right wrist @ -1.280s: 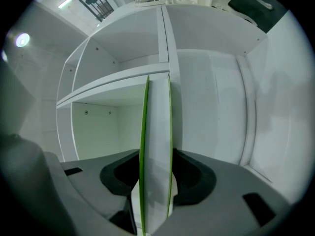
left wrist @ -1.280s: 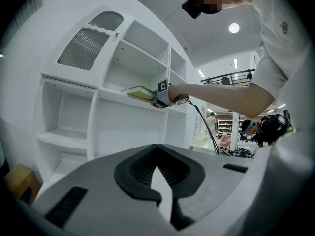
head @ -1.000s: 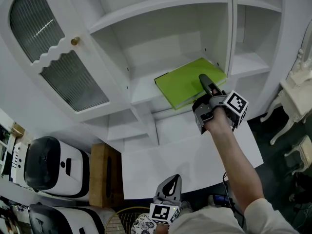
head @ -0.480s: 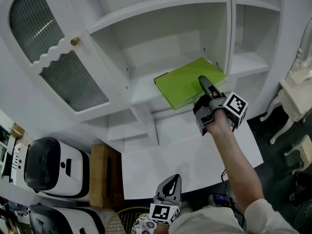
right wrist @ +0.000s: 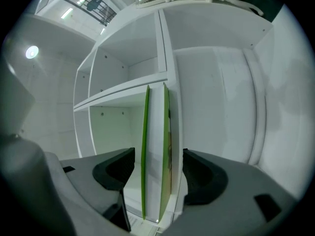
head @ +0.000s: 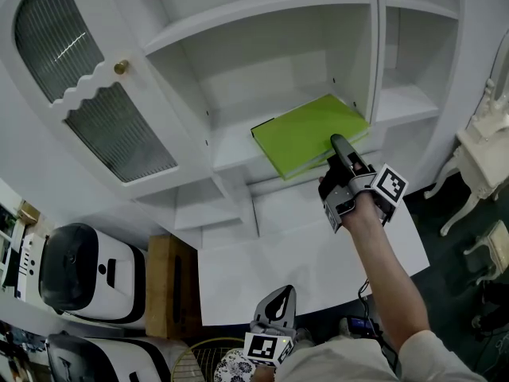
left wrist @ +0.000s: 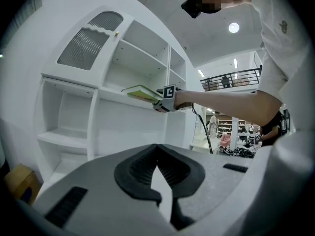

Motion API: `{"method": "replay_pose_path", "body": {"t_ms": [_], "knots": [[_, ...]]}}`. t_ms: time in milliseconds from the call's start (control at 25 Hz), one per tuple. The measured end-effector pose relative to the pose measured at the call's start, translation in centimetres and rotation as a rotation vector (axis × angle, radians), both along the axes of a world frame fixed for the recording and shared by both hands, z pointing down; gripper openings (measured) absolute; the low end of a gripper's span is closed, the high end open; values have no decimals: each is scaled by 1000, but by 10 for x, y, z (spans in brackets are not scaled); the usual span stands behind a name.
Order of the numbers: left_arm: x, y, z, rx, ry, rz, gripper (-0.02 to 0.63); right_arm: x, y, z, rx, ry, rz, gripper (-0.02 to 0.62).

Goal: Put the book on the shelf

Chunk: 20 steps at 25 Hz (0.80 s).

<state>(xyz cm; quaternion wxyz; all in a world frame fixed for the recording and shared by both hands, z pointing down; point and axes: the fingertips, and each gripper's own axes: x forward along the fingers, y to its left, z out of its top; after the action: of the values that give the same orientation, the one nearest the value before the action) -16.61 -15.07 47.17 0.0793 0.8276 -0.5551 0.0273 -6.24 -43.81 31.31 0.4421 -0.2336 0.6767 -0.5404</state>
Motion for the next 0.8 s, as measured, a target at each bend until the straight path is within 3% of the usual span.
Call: {"method": "replay_pose_path", "body": {"t_ms": [240,280,400,520,800], "knots": [[2,-1,1,3,3,2,2,17,15,12,4,25,10,288],[2,-1,0,4,4,4,2,20,17,15,1,40,15,273],[4,-1,2,-2,3,9,2,27,23,22,-4,102,28,121],[8,-2,2,-2,2,16,3,23,34,15,33,135,4,41],[11,-1,1,2,0,14,2,7,46,-3,119,180,-45,17]]}}
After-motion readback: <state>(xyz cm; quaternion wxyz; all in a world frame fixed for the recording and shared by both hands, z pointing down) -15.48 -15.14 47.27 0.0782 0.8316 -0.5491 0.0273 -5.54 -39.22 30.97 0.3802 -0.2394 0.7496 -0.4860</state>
